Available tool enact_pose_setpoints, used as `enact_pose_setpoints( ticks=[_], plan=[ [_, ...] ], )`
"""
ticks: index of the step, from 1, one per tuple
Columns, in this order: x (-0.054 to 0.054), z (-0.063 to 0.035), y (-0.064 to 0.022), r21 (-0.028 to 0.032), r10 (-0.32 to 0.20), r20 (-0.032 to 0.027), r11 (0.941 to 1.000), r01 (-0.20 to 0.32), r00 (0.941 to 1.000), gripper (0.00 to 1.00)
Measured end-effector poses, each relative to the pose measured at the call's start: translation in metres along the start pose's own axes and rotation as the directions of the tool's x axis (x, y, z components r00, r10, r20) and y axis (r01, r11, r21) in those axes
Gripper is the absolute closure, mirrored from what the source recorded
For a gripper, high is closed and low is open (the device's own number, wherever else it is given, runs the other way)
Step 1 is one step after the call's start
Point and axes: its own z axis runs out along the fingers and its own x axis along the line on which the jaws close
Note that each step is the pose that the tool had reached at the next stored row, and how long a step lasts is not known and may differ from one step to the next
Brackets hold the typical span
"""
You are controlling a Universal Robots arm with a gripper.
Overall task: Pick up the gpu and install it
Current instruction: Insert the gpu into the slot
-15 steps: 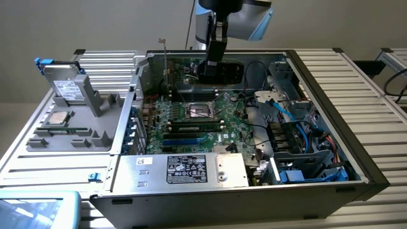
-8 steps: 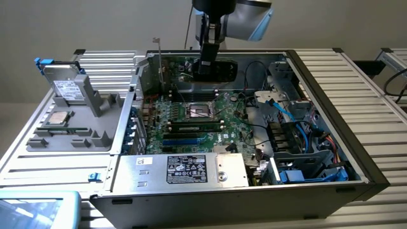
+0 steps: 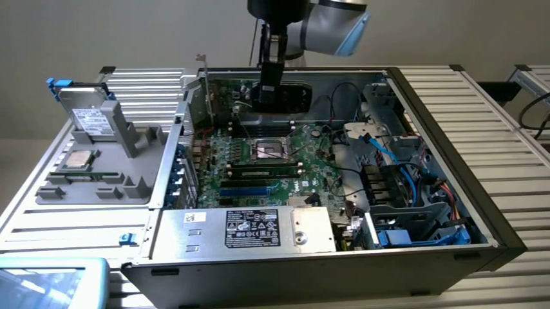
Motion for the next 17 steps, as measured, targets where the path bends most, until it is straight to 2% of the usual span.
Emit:
enact_pose_setpoints(
  ticks=[6, 17],
  plan=[
    [0.014, 0.0049, -0.0013, 0.0002, -0.004, -0.0002, 1.0000, 0.004, 1.0000, 0.72],
    [0.024, 0.0187, 0.0001, 0.0011, -0.012, -0.0011, 0.9999, 0.012, 0.9999, 0.72]
  ],
)
